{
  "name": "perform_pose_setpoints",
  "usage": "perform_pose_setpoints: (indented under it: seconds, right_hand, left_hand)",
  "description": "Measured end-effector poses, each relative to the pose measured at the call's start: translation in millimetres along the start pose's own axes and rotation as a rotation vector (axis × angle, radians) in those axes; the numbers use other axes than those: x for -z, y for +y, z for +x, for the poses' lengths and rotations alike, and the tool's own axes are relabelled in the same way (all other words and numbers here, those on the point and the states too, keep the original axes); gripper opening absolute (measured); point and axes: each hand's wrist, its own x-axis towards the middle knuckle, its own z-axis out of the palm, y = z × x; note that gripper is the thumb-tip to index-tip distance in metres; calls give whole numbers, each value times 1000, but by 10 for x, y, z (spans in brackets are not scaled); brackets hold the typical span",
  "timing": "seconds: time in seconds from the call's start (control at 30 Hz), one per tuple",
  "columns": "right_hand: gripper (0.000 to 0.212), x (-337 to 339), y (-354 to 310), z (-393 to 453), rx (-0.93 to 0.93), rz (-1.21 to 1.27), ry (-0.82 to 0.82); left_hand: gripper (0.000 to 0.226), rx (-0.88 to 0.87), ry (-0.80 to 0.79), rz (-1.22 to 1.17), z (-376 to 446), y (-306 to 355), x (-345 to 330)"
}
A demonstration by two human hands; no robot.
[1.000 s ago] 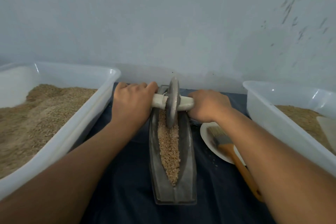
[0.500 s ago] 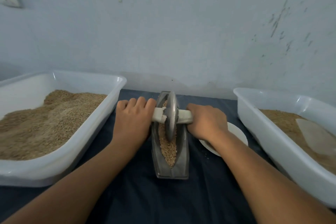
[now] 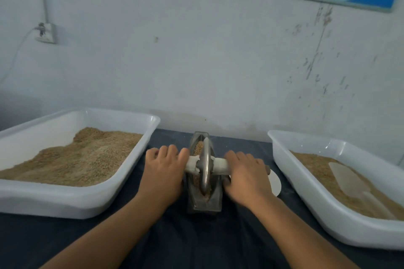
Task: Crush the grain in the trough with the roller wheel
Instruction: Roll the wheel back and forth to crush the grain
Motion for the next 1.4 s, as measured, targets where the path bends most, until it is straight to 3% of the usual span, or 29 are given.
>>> perform_pose_setpoints:
  seconds: [0.23,0.87,1.2,1.4]
  right_hand:
    - [41,119,-92,60,42,-73,-21]
    - [17,-227,115,684,-66,-70,-231]
    - [22,-195,147,1077,-33,-132,-467]
    - [24,-259,170,1146,-8,-136,-426]
  left_hand:
    - [49,30,-151,-71,-75,-78,40]
    - [28,17,-147,-18,577,-185,-412]
    - [21,53,-195,-46,828,-240,-549]
    - [18,71,-145,-13,804,-217,-614]
